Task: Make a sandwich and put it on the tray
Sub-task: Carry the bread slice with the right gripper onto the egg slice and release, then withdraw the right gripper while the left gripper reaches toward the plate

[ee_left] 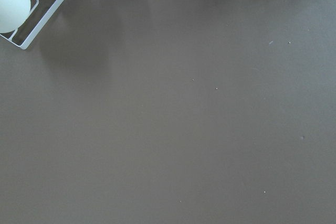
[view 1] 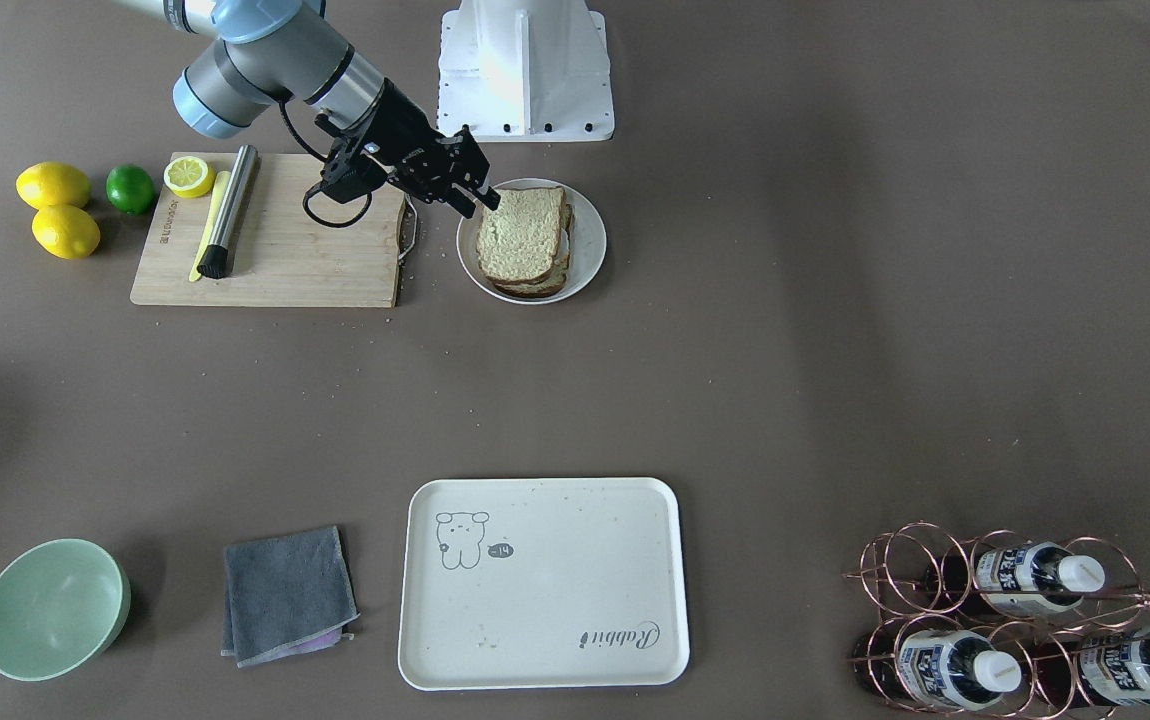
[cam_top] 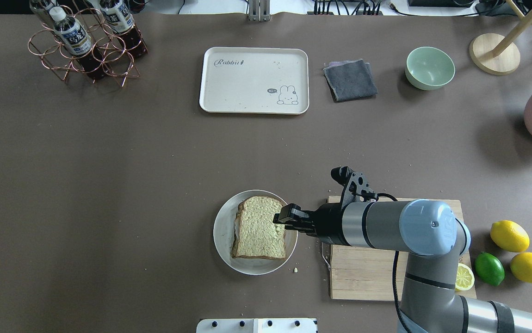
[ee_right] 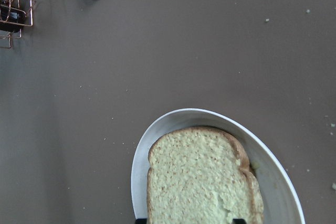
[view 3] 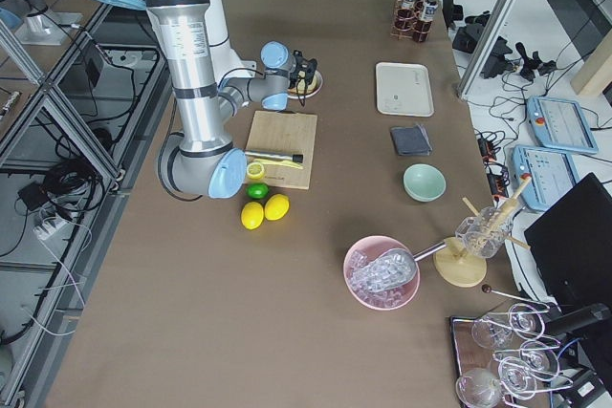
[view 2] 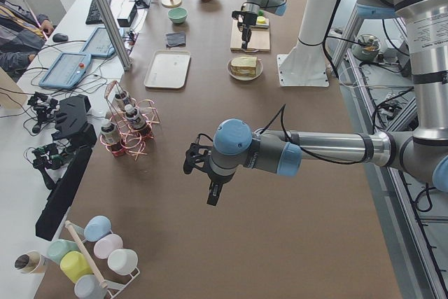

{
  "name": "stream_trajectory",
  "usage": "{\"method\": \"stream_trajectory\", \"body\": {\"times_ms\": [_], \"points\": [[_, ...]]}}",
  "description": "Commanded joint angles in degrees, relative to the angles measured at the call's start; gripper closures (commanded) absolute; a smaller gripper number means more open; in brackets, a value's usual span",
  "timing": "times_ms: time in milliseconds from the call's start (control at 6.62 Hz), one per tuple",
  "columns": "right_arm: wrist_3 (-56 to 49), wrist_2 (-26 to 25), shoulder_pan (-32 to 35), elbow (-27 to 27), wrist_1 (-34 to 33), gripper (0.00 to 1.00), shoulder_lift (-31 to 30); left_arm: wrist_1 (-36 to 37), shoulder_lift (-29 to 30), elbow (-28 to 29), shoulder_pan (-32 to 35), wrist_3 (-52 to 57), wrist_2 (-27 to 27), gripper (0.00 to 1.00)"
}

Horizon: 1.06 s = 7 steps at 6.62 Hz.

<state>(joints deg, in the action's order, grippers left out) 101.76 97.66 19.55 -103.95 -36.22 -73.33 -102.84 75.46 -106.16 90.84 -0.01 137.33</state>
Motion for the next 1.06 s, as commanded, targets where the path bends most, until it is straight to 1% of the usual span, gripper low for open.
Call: {"method": "stream_trajectory", "body": {"times_ms": [0, 151, 302, 453, 604, 755, 906], "points": [[-0.24, 0.76, 3.28, -0.46, -0.25, 0.00, -0.76, -5.74, 1.52, -0.71, -8.07, -14.74, 1.43, 0.02], [-0.33, 5.04, 7.21, -0.64, -0.43, 0.00, -2.24, -13.80, 2.49, -0.80, -13.70, -27.99, 1.44, 0.02], [-0.68, 11.61, 12.73, -0.64, -1.04, 0.00, -3.65, -19.97, 4.85, -0.89, -20.20, -41.08, 1.10, 0.02], [-3.47, 19.76, 19.05, -0.56, -2.61, 0.00, -4.45, -21.42, 7.65, -2.02, -24.53, -49.22, 0.48, 0.02], [-9.06, 28.55, 26.16, -0.38, -4.36, 0.00, -7.15, -21.26, 10.55, -3.33, -28.75, -55.39, -0.91, 0.02], [-18.00, 37.51, 33.98, -0.21, -4.30, 0.00, -11.88, -21.26, 12.50, -4.48, -34.71, -60.24, -2.84, 0.02], [-25.22, 42.56, 39.28, 0.32, -4.38, 0.00, -15.41, -21.26, 14.78, -4.92, -39.55, -65.25, -5.56, 0.02]]}}
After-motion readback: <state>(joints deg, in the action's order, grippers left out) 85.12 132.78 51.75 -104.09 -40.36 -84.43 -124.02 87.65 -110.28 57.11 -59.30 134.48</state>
